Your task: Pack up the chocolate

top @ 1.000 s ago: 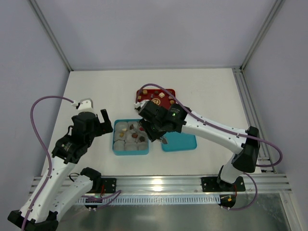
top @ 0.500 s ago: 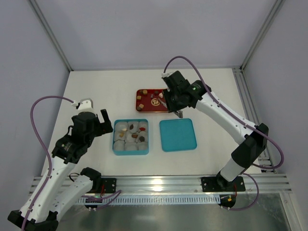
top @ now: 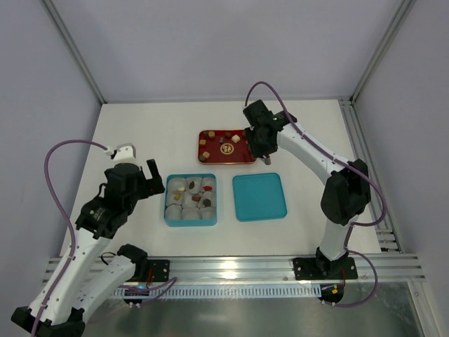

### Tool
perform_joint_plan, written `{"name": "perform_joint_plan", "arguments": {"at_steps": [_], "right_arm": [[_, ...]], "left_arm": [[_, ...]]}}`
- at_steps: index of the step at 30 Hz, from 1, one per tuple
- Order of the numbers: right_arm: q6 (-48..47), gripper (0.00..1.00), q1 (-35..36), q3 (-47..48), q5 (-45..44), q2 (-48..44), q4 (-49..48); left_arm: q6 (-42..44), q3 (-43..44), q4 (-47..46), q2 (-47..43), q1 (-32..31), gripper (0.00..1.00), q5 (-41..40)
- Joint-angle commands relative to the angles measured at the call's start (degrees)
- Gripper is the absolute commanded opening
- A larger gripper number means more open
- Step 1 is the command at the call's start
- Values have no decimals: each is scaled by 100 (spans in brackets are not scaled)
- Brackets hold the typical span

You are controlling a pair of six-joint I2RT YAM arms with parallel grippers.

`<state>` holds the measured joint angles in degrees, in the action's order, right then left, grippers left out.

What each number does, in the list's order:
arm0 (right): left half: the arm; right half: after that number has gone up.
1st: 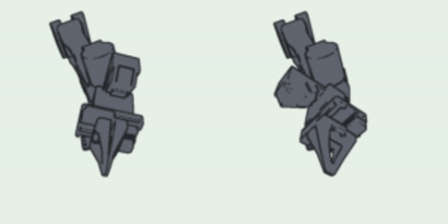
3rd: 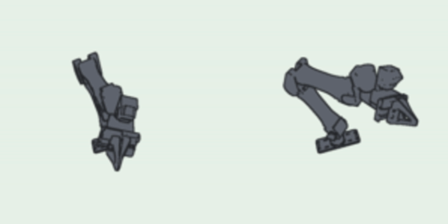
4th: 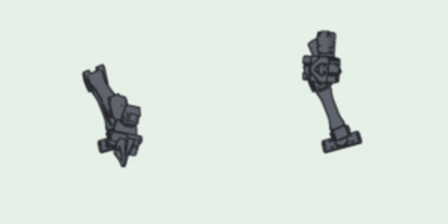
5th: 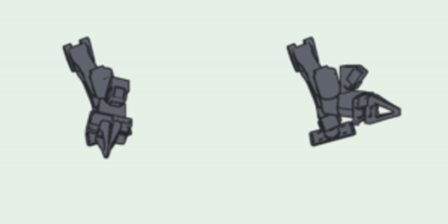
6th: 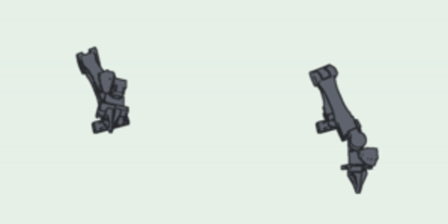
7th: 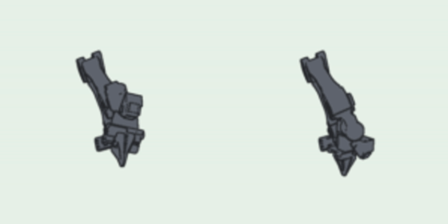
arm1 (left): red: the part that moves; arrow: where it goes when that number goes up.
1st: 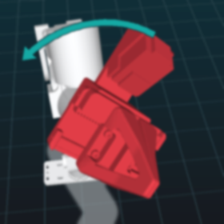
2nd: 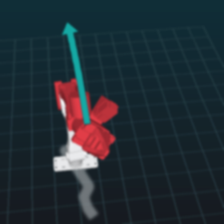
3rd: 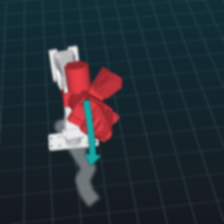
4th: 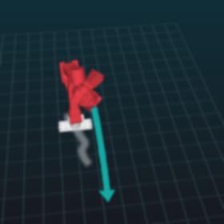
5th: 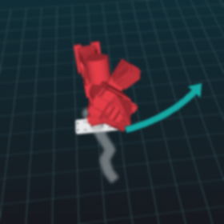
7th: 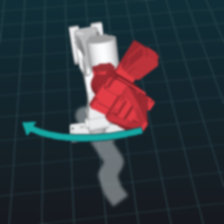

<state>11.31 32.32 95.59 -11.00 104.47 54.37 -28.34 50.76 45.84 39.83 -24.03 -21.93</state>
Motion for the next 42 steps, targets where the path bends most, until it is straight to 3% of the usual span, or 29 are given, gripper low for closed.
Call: {"name": "perform_joint_plan", "arguments": {"at_steps": [1,22,42], "right_arm": [[-147,42,-50,232,-279,21,-199],[-226,42,-50,74,-104,355,-225],[-182,41,-146,-146,274,48,-181]], "left_arm": [[-58,39,-102,-55,-14,100,-92],[-58,39,-102,-28,-14,100,-74],[-58,39,-111,-11,-14,100,-92]]}}
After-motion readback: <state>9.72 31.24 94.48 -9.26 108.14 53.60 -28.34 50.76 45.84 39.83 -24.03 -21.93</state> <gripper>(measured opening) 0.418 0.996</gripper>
